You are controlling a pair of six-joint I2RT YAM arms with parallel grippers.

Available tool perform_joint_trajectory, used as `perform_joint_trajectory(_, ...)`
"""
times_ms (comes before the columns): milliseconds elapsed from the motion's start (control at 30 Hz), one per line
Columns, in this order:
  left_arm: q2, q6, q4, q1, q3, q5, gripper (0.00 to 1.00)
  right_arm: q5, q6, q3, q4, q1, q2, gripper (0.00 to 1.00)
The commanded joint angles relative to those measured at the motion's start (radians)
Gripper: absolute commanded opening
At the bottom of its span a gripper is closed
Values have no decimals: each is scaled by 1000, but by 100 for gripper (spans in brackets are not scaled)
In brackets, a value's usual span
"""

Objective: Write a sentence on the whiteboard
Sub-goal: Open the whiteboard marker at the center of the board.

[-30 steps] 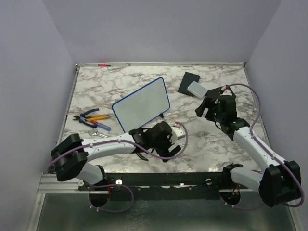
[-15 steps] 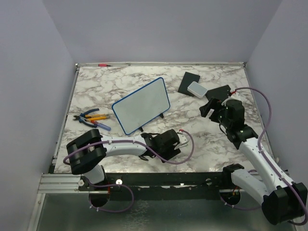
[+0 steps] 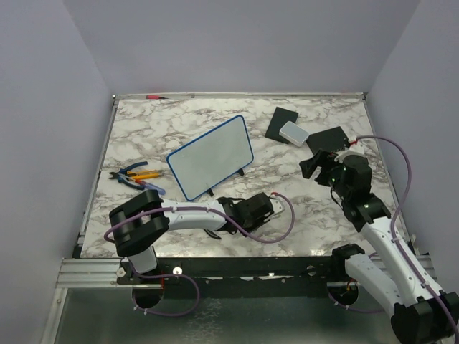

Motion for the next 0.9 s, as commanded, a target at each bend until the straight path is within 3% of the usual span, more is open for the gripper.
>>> perform_joint_trajectory(0, 14, -2, -20, -20, -15, 4, 31, -8, -24, 1, -45, -1, -40, 86)
perform_joint_trajectory(133, 33, -21, -38, -33, 2, -45, 0, -62, -17, -15, -38, 0, -42, 86)
perform_joint_trajectory(333, -97, -17, 9, -34, -35, -159, 0, -216, 0, -4, -152, -1, 12, 85)
perform_joint_trajectory(467, -214, 37, 32, -32, -68, -189, 0, -448, -32, 0, -174, -1, 46, 85)
perform_joint_trajectory(667, -340, 140, 35, -27, -117, 23, 0, -809, -90, 45, -215, 0, 163, 84)
perform_joint_trajectory(867, -388, 182, 33, -27, -117, 92, 0, -1031, -105, 41, -207, 21, 261, 75)
